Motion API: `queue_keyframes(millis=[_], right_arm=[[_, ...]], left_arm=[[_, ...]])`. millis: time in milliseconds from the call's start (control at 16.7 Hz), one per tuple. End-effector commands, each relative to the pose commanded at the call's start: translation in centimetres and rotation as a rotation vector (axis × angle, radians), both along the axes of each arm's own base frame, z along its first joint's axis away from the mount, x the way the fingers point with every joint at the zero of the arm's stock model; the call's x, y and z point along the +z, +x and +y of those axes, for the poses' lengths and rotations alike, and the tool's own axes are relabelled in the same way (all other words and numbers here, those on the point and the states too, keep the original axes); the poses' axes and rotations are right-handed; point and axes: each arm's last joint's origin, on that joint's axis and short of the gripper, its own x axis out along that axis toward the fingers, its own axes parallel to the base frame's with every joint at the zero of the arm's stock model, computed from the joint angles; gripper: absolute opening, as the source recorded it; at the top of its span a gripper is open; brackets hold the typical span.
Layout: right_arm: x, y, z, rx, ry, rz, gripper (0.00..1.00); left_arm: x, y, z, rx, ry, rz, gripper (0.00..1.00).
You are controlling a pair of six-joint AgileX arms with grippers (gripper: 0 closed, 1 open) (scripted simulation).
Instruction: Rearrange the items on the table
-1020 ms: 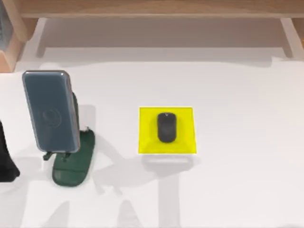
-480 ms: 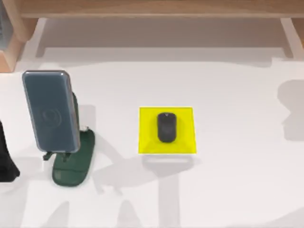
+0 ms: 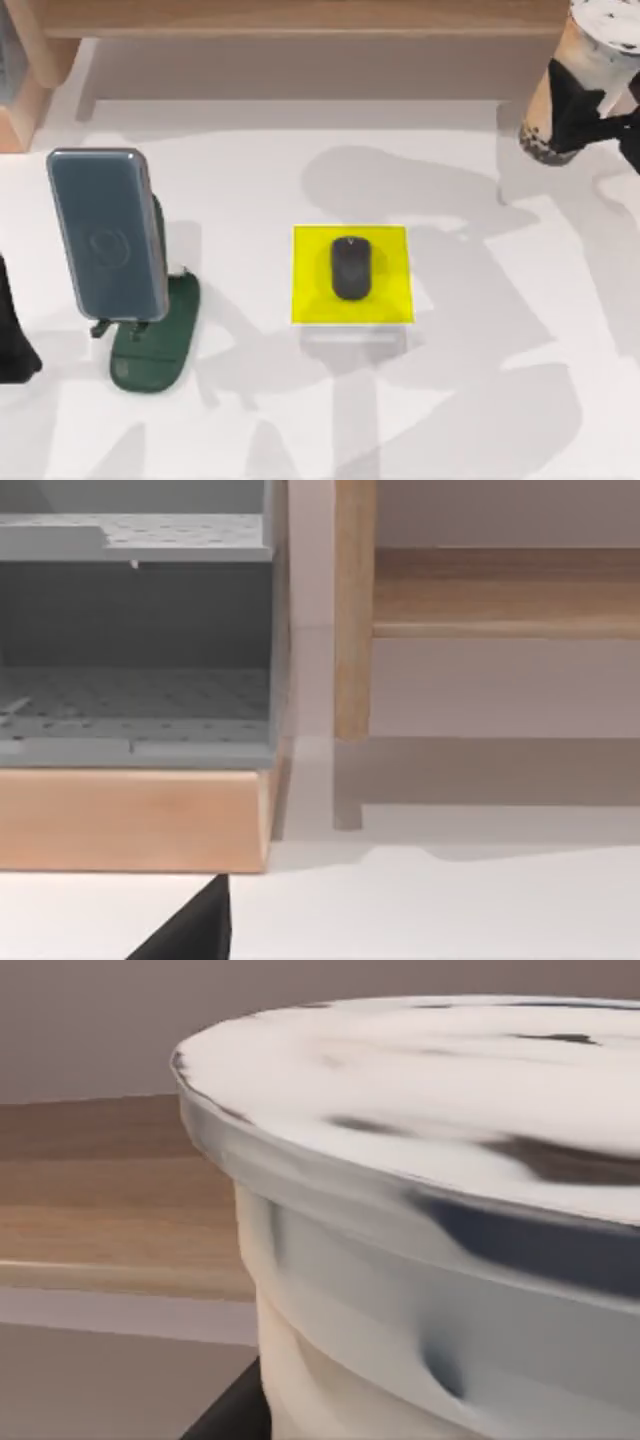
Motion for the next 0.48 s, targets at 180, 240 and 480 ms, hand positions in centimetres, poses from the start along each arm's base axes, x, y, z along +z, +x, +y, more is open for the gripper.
queue_keyframes(millis=[180,240,480], right_arm=[[3.0,1.0,3.8,0.016,0.022,-0.077,0.00],[4.1,1.3,5.0,0.018,0.031,-0.107,0.00],[7.3,1.5,10.0,0.040,0.073,-0.169,0.00]], left_arm=[[0.0,0.0,0.0,0.000,0.000,0.000,1.00],[0.0,0.0,0.0,0.000,0.000,0.000,1.00],[0.0,0.0,0.0,0.000,0.000,0.000,1.00]])
